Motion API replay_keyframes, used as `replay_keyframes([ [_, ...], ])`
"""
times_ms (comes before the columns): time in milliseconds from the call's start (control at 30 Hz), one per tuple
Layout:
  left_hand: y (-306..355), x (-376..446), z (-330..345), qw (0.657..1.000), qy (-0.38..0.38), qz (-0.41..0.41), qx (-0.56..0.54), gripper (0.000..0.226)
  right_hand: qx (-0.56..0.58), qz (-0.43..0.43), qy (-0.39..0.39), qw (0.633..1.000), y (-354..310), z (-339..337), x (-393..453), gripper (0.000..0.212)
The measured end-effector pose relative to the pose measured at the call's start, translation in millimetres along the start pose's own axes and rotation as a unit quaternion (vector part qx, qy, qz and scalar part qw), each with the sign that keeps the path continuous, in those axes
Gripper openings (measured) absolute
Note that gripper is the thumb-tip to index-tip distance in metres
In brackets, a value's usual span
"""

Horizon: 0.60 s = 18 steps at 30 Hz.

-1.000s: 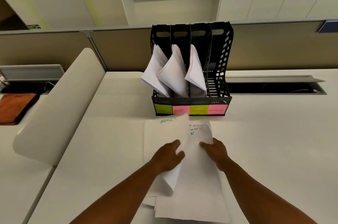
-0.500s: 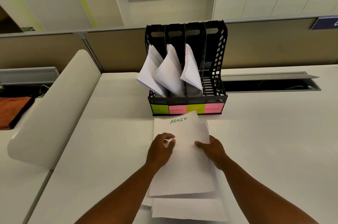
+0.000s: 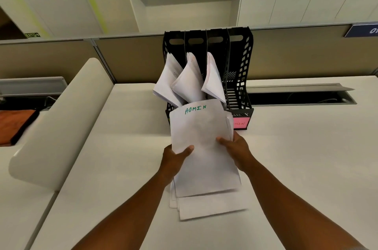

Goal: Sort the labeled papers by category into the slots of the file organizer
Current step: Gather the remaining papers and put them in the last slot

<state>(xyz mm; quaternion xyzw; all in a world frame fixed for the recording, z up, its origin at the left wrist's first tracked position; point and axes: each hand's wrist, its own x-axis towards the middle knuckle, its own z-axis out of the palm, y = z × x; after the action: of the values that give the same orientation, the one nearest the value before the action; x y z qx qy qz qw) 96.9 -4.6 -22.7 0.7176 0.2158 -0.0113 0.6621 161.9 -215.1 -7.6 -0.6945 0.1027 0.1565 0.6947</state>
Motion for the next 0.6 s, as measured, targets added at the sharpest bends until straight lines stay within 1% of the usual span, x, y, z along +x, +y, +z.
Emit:
replay_keyframes([
  [67, 13, 2, 12, 0.998, 0.051, 0.026, -0.019, 0.023, -0.027, -0.048, 0.024, 0.998, -16, 8, 2, 0.030],
  [167, 37, 1, 26, 0.989, 0.106, 0.092, -0.039, 0.022, -0.075, -0.134, 0.061, 0.986, -41, 17, 0, 0.025],
  [233, 53, 1, 33, 0.982, 0.119, 0.135, -0.049, 0.025, -0.091, -0.183, 0.084, 0.975, -55, 23, -3, 0.026],
  [300, 64, 1, 38, 0.977, 0.123, 0.156, -0.074, 0.025, -0.084, -0.237, 0.104, 0.962, -65, 30, -10, 0.017],
  [400, 71, 2, 41, 0.973, 0.135, 0.154, -0.108, 0.042, -0.058, -0.304, 0.126, 0.942, -73, 36, -19, 0.017],
  [500, 71, 1, 42, 0.968, 0.143, 0.163, -0.130, 0.046, -0.055, -0.323, 0.134, 0.935, -73, 36, -21, 0.018],
  [600, 68, 0, 41, 0.967, 0.137, 0.186, -0.108, 0.061, -0.059, -0.302, 0.130, 0.942, -66, 34, -22, 0.026],
])
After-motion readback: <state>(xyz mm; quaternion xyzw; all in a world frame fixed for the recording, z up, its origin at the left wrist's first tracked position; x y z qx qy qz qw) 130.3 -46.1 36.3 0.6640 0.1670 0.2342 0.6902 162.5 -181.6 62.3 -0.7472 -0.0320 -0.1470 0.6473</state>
